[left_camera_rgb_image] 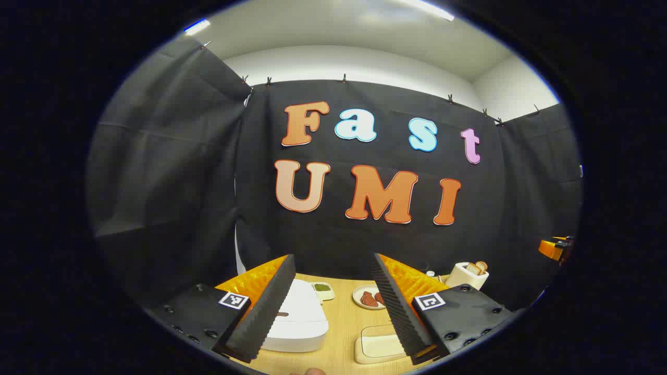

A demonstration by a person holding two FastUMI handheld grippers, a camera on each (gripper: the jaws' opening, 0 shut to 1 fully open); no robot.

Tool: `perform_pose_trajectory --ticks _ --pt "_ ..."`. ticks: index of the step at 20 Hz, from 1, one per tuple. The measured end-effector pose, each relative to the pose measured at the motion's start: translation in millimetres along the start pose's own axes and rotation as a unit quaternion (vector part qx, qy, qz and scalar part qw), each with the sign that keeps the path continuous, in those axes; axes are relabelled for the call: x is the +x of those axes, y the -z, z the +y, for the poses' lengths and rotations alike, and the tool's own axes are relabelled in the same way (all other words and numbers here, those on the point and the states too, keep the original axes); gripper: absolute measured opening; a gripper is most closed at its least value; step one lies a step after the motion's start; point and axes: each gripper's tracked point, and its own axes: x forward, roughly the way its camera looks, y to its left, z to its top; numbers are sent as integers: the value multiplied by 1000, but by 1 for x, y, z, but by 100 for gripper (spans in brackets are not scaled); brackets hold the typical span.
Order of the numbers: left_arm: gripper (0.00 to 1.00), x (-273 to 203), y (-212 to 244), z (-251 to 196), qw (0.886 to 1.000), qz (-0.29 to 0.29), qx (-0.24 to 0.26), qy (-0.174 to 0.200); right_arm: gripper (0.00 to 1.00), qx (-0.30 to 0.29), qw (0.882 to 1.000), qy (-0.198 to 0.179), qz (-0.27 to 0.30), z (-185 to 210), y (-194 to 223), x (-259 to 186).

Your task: Close the left gripper, press the button to open the rice cooker; take a wooden spoon from the chopstick holder with the right hand, scoop a spoonful of rice and pour it into the rice cooker, then put the wooden spoon back into the chopstick holder.

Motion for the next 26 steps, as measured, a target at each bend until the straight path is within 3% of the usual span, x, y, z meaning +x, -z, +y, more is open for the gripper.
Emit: perform_pose_trajectory --ticks 10,23,24,26 --pt "100 0 -6 9 1000 -8 25 -11 95 10 1000 17 -2 -19 -6 -12" --pt "100 -5 -3 17 999 2 39 -19 95 -3 1000 -3 4 -3 -1 -10" --pt "97 -5 -2 18 999 6 40 -20 95 -6 1000 -3 3 -3 -2 -10" --pt "82 -6 0 22 999 10 45 -30 95 -9 1000 -5 1 -1 -2 -11"
